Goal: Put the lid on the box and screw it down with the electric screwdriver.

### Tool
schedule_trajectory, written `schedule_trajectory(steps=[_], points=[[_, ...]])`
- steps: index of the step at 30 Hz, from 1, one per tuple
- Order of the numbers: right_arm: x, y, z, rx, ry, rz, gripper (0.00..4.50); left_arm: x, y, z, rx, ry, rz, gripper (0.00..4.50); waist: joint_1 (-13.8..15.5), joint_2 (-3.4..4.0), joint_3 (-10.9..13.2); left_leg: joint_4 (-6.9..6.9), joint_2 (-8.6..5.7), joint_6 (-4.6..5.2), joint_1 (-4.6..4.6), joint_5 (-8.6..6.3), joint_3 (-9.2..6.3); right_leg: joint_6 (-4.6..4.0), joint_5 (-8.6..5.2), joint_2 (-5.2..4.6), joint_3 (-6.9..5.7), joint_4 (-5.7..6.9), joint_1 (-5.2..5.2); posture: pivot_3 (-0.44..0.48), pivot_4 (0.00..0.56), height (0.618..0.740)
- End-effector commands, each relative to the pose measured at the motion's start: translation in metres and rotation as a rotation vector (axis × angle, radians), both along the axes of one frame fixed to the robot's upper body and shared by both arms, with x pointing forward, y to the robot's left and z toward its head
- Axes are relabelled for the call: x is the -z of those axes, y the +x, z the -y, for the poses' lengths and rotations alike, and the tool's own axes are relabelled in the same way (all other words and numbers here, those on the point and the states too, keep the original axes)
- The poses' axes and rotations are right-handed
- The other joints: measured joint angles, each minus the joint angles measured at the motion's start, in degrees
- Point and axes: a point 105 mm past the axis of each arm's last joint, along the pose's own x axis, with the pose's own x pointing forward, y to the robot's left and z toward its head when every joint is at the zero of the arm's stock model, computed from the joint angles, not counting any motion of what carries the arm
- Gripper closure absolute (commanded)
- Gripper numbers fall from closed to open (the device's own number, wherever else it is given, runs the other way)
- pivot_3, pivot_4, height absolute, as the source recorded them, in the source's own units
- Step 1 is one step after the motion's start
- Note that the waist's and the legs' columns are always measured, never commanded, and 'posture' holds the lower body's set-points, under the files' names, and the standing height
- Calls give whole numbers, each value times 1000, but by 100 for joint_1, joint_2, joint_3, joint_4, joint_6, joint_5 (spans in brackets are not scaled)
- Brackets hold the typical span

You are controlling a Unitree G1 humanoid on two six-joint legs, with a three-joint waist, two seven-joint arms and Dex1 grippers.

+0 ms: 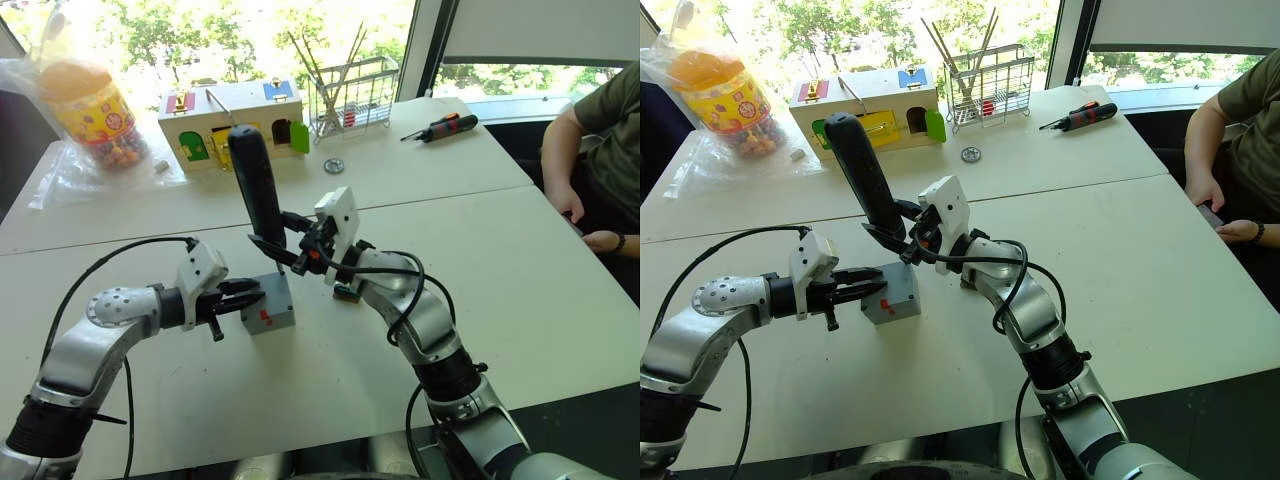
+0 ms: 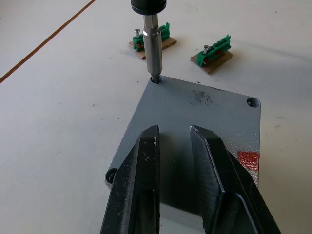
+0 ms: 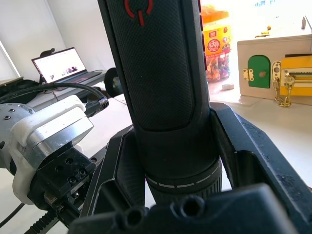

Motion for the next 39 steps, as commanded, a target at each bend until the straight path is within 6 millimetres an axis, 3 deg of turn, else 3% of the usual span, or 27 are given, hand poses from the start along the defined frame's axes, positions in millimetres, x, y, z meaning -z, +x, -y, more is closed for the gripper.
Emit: schedule_trajectory(steps=[1,11,29,34,39], points=[[58,1,6,29,-141,-174,2803,23,-5,-3,-13,42,-86,3514,0,3,-8,0,0,0,0,0,0,0,0,0,0,0,0,0,150,740],[64,3,10,49,-124,-182,2803,23,-7,1,-3,44,-81,3514,17,11,-29,-4,0,1,11,-1,-2,0,-1,0,-1,-8,14,0,150,740],[38,11,15,84,-59,-120,2803,25,-5,4,8,45,-81,3514,116,13,-28,-5,0,1,12,-1,-2,-2,-2,0,-1,-8,14,0,150,740],[5,12,19,94,7,-70,2803,24,-4,7,24,44,-85,3514,129,11,-23,-5,-1,1,9,-1,-5,-2,-1,0,-2,-8,14,0,150,740],[-67,8,27,60,155,-4,2803,24,-2,9,40,48,-89,3514,145,5,33,-4,-4,0,-7,0,-13,-3,-1,-3,-7,-8,3,0,150,740]])
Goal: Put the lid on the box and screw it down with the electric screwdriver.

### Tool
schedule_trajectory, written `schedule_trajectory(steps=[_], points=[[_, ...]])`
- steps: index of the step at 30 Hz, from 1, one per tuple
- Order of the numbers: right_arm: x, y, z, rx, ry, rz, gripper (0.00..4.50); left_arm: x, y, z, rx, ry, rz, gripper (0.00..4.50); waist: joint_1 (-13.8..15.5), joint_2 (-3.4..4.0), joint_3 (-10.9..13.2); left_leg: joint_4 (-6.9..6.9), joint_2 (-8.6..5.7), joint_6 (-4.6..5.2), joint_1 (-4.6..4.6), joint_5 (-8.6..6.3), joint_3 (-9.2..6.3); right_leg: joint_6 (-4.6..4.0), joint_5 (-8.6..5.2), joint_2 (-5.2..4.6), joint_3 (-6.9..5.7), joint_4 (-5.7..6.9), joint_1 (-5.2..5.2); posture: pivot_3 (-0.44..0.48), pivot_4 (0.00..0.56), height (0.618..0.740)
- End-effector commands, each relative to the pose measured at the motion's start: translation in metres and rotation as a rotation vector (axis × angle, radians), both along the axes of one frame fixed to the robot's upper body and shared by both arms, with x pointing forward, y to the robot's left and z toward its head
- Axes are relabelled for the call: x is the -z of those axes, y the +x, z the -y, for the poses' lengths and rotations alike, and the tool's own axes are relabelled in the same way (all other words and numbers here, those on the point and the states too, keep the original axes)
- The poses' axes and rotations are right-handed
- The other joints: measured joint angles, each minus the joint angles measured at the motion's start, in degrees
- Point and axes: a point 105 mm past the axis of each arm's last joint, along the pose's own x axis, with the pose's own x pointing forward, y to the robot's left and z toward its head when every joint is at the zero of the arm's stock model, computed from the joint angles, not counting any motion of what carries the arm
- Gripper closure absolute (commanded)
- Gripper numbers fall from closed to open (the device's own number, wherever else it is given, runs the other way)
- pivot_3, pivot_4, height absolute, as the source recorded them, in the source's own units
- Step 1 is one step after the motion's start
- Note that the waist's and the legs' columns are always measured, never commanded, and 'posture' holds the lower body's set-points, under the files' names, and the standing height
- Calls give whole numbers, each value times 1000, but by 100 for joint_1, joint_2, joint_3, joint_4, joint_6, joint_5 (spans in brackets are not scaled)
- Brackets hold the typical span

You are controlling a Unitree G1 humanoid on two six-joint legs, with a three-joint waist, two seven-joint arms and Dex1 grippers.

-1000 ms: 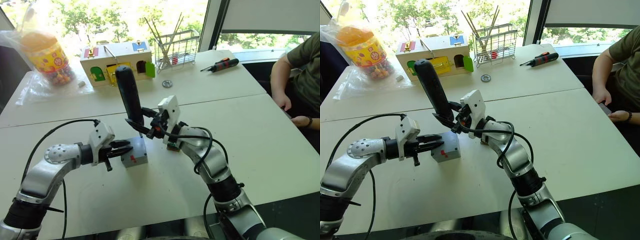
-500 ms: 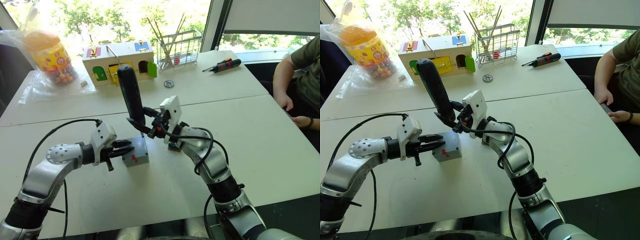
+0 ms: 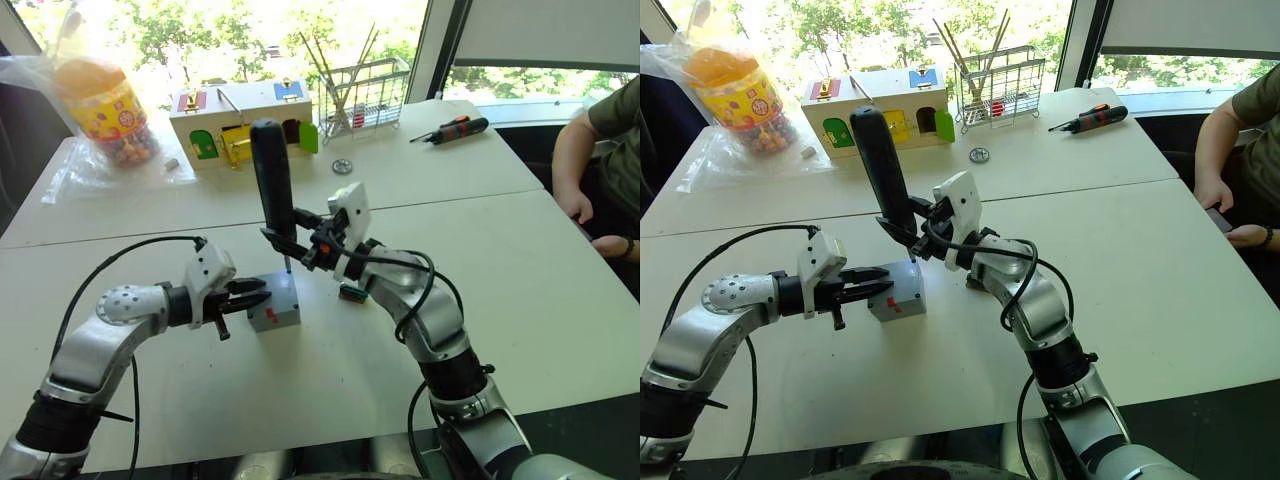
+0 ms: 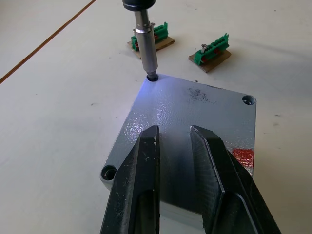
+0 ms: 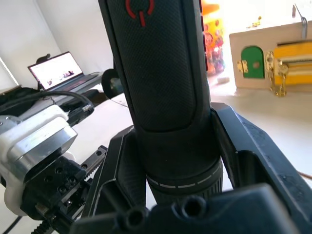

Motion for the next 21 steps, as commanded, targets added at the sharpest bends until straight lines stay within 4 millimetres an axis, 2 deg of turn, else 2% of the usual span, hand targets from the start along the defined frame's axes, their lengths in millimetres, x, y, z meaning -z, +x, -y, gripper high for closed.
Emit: schedule_trajectory(steps=[1,4,7,9,12,13,14,15,16,18,20,21], points=[[-69,-6,12,-8,119,121,2803,24,-4,-2,-4,43,-99,3514,0,-1,33,0,-2,-2,-6,2,-1,-1,1,-1,0,1,-6,0,150,740],[-95,-2,25,19,178,126,2803,20,-3,-1,-3,32,-97,3514,-7,-2,65,-1,-3,-4,-21,3,-3,-1,1,-2,-1,2,-21,0,150,740],[-109,11,40,93,239,74,2803,13,0,-1,-15,6,-86,3514,-23,-2,65,-15,-2,-5,-24,3,-2,-1,1,-3,0,0,-30,0,150,740],[-115,22,55,153,268,16,2803,-2,5,0,-18,-29,-62,3514,-24,-1,68,-17,0,-9,-24,6,-2,-1,2,-2,0,2,-32,0,150,740],[-114,30,74,245,210,-39,2803,-25,11,5,-36,-29,-17,3514,-17,-5,84,-16,0,-14,-34,10,-3,-2,3,-2,-1,7,-42,0,150,740],[-115,31,79,258,192,-47,2803,-30,13,6,-43,-15,-6,3514,-15,-7,85,-15,-1,-14,-47,10,-2,-2,3,-2,0,8,-55,0,150,740],[-116,30,90,265,166,-66,2803,-44,13,12,-21,-29,30,3514,-20,-7,104,-5,-1,-16,-80,13,-3,-2,3,-2,-2,17,-61,0,150,740],[-117,29,97,268,150,-81,2803,-54,13,17,-4,-41,55,3514,-24,-9,118,15,-2,-54,-120,35,-4,-2,5,-2,-2,28,-96,0,150,740],[-116,30,105,275,126,-103,2803,-63,12,21,16,-45,96,3514,-30,-11,132,22,-2,-55,-138,36,-4,-2,5,-2,-3,28,-109,0,150,740],[-91,41,141,403,-40,-242,2803,-79,12,35,88,-55,157,3514,-37,-12,141,61,-2,-55,-200,37,-4,-1,7,-2,-7,39,-158,0,150,740],[-59,40,176,504,-208,-448,2803,-81,12,45,156,-38,145,3514,2,-21,148,67,-12,-54,-217,37,-1,0,8,-12,-14,37,-170,0,150,740],[-52,38,183,517,-247,-498,2803,-79,11,47,173,-27,131,3514,-6,-21,148,68,-15,-52,-217,36,0,0,8,-20,-20,29,-165,0,150,740]])
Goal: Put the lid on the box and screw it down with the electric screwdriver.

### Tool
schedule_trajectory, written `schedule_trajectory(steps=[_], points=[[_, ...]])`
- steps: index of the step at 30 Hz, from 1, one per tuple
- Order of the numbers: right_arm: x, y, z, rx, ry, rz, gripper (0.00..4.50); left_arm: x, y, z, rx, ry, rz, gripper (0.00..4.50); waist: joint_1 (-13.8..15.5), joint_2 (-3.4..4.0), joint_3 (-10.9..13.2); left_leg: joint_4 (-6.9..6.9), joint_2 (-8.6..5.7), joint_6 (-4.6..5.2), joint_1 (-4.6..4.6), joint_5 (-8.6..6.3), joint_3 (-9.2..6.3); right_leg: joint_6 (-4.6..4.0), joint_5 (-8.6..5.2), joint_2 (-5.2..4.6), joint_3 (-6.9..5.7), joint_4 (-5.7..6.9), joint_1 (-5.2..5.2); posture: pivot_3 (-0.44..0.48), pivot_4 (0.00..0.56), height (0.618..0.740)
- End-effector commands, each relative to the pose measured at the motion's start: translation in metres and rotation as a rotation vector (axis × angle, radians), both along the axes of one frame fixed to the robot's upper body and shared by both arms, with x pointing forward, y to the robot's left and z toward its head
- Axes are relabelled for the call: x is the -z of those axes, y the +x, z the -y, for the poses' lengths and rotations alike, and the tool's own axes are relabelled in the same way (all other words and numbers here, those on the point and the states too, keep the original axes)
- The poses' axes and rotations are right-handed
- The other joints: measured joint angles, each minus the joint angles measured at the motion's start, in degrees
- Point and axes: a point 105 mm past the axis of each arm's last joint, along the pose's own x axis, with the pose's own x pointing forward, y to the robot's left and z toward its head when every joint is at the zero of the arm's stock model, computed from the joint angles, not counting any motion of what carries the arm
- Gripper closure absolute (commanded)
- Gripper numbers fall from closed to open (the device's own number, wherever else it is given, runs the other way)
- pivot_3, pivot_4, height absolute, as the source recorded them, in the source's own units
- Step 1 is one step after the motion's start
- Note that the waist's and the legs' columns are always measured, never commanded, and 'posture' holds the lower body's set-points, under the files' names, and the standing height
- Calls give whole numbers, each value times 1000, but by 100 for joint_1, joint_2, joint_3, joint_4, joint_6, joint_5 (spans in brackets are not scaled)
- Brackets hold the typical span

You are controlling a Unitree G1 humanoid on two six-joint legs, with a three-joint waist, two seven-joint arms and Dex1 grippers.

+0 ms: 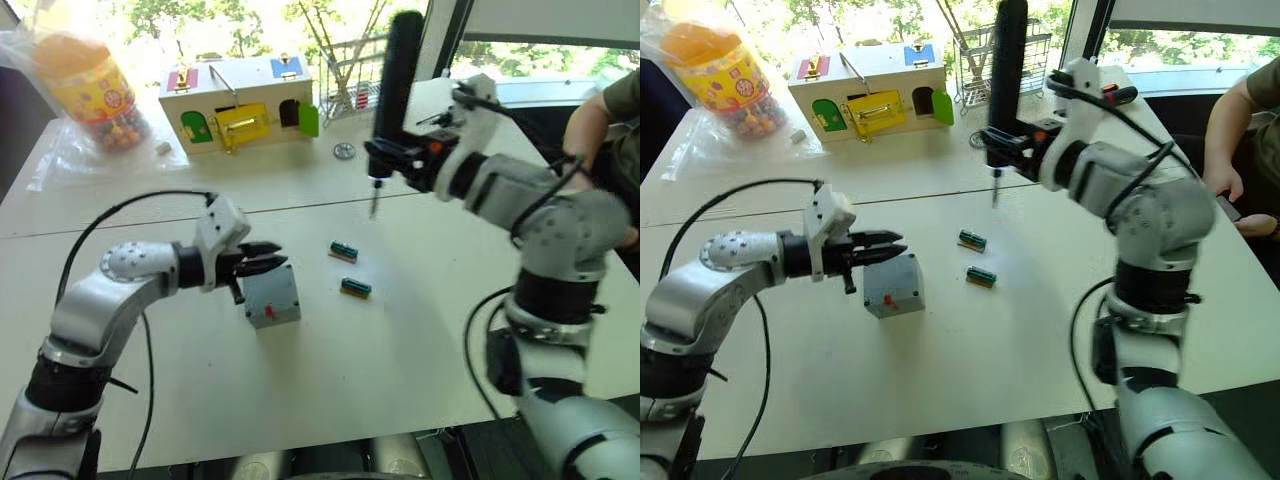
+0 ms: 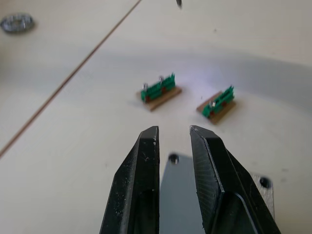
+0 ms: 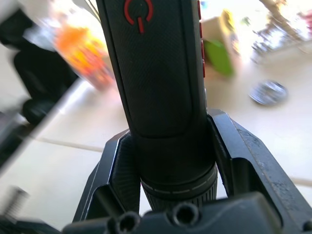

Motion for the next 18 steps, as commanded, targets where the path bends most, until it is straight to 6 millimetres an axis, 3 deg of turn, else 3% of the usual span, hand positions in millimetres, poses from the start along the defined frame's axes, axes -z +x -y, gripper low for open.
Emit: schedule_trajectory(steps=[1,3,8,18], points=[[24,-11,29,39,-106,-204,2803,6,-9,13,127,67,-21,3514,-18,0,1,-2,-1,1,0,0,0,0,0,-3,-2,-6,4,0,150,740],[40,-19,43,51,-136,-311,2803,17,-14,16,210,149,-36,3514,-78,0,9,-6,2,9,0,-5,17,0,0,-5,2,-7,-4,0,150,740],[71,-34,54,6,-90,-507,2803,27,-16,22,287,212,4,3514,-208,-2,55,0,16,11,1,-5,33,0,0,9,13,10,-13,0,150,740],[101,-32,65,58,-54,-693,2803,35,-30,27,352,201,-40,3514,-134,-16,64,16,12,11,2,-3,34,2,4,7,15,21,-10,0,150,740]])
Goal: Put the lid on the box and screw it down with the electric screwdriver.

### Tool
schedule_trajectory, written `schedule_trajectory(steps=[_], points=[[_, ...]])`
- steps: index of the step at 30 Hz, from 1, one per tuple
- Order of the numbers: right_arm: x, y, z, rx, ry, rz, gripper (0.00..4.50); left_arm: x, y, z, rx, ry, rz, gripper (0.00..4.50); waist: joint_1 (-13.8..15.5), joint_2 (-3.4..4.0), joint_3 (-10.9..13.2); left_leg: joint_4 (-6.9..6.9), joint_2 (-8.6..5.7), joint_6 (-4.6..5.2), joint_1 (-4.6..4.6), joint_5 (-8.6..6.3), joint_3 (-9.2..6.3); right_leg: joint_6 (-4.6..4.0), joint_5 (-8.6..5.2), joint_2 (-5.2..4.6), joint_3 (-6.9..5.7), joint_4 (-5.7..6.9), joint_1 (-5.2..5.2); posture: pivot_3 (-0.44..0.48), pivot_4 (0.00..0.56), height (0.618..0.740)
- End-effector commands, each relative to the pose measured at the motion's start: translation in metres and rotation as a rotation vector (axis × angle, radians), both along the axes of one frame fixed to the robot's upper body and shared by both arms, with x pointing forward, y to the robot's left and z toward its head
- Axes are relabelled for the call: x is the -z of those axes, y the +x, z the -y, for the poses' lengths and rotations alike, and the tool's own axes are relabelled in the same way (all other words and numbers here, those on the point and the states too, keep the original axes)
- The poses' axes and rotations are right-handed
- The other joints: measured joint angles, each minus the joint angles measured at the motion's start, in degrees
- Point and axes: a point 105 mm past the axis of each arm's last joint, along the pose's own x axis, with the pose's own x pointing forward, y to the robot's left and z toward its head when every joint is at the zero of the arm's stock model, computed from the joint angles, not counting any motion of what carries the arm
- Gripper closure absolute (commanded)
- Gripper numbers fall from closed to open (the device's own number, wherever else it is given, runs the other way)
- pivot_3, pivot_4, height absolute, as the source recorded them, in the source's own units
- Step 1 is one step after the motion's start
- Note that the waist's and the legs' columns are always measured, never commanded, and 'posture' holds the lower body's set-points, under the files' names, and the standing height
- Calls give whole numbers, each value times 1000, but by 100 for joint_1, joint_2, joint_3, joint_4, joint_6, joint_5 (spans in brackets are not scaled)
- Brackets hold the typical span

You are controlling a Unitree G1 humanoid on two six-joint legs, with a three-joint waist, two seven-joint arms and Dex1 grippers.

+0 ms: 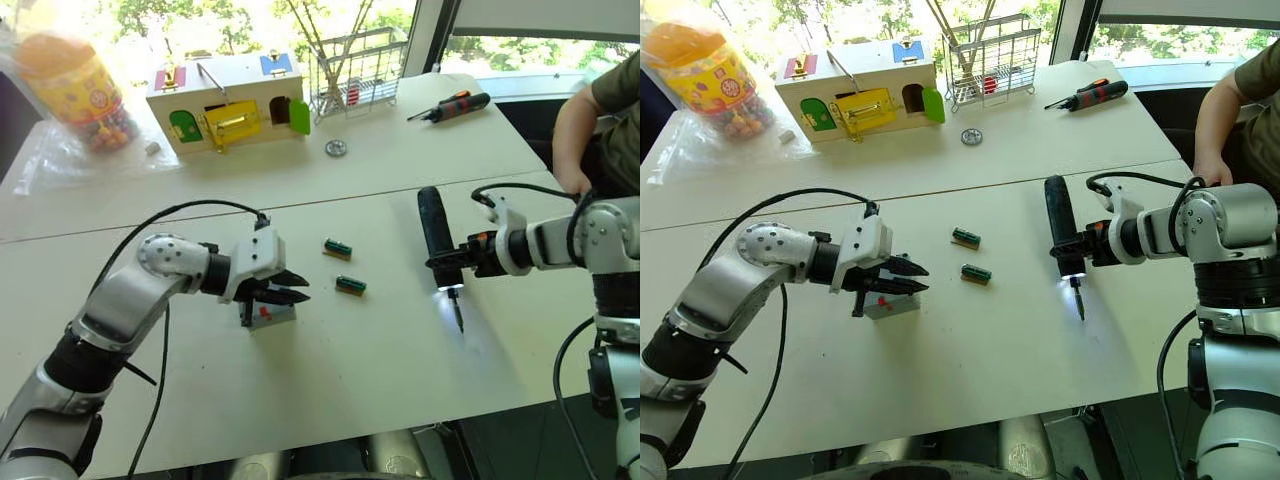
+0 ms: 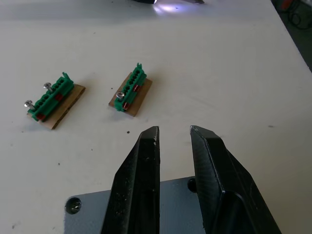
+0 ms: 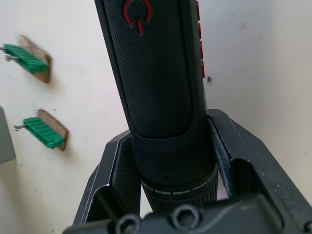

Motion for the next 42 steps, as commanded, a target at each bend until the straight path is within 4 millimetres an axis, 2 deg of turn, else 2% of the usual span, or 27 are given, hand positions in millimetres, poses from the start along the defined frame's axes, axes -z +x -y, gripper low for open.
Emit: schedule_trajectory(steps=[1,4,6,10,11,15,19,21,23,26,28,31,34,38,42], points=[[-9,4,2,8,-17,9,2803,-4,-4,7,29,-17,26,3514,19,-1,0,3,0,0,0,0,0,0,0,0,0,2,0,0,150,740],[-5,5,5,13,-52,-10,2803,-2,-3,8,23,-22,26,3514,57,-2,0,16,1,0,0,0,-2,0,1,3,-1,8,5,0,150,740],[-4,7,7,18,-74,-9,1772,-1,-3,9,17,-24,28,3577,88,-2,0,23,1,2,0,-1,-2,1,2,4,-1,10,8,0,150,740],[-7,10,8,20,-88,7,202,0,-2,4,-1,-24,25,3577,122,-2,0,50,1,9,0,-7,-6,4,4,6,-4,13,23,0,150,740],[-7,11,8,23,-88,11,29,0,-1,2,-8,-24,25,3577,131,-2,0,58,0,12,0,-8,-6,5,5,6,-4,13,27,0,150,740],[-18,19,9,20,-106,92,29,-7,5,-7,-54,-45,21,3577,149,-2,0,78,-13,18,0,-12,-12,8,7,3,-8,12,41,0,150,740],[-43,27,-1,-55,-109,243,29,-25,13,-21,-135,-137,-17,3577,125,-2,0,75,-17,21,0,-14,-11,10,7,-7,-8,12,37,0,150,740],[-67,31,-17,-141,-83,395,29,-42,22,-36,-227,-242,-41,3577,98,-1,0,72,-15,21,-2,-14,-11,10,7,-6,-8,13,30,0,150,740],[-92,27,-43,-284,-35,610,29,-55,33,-54,-339,-337,-37,3577,91,-1,0,71,-10,21,-3,-14,-11,10,7,-2,-7,19,25,0,150,740],[-112,14,-78,-416,19,903,29,-56,38,-79,-481,-395,-34,3577,83,-11,-6,69,0,20,-3,-15,-12,11,6,7,-9,25,20,0,150,740],[-108,4,-95,-464,65,929,29,-46,30,-89,-514,-376,-64,3577,80,-12,-6,68,1,19,-2,-15,-11,11,6,7,-8,32,16,0,150,740],[-89,-36,-129,-663,209,863,29,-25,17,-106,-586,-324,-133,3577,110,-13,-6,73,-6,19,-2,-15,-9,11,6,-2,-6,43,12,0,150,740],[-62,-75,-144,-851,293,752,29,-10,3,-126,-654,-258,-194,3577,152,-19,-6,80,-6,18,-3,-15,-21,10,6,-3,-8,41,23,0,150,740],[-33,-82,-154,-871,310,694,29,12,-15,-146,-711,-143,-242,3577,131,-19,-7,83,-8,17,2,-14,-20,9,6,-6,-6,40,30,0,150,740],[-9,-83,-161,-905,277,654,29,23,-20,-142,-703,-109,-249,3577,156,-20,-7,77,-7,17,12,-14,-21,8,5,-7,-8,40,37,0,150,740]])
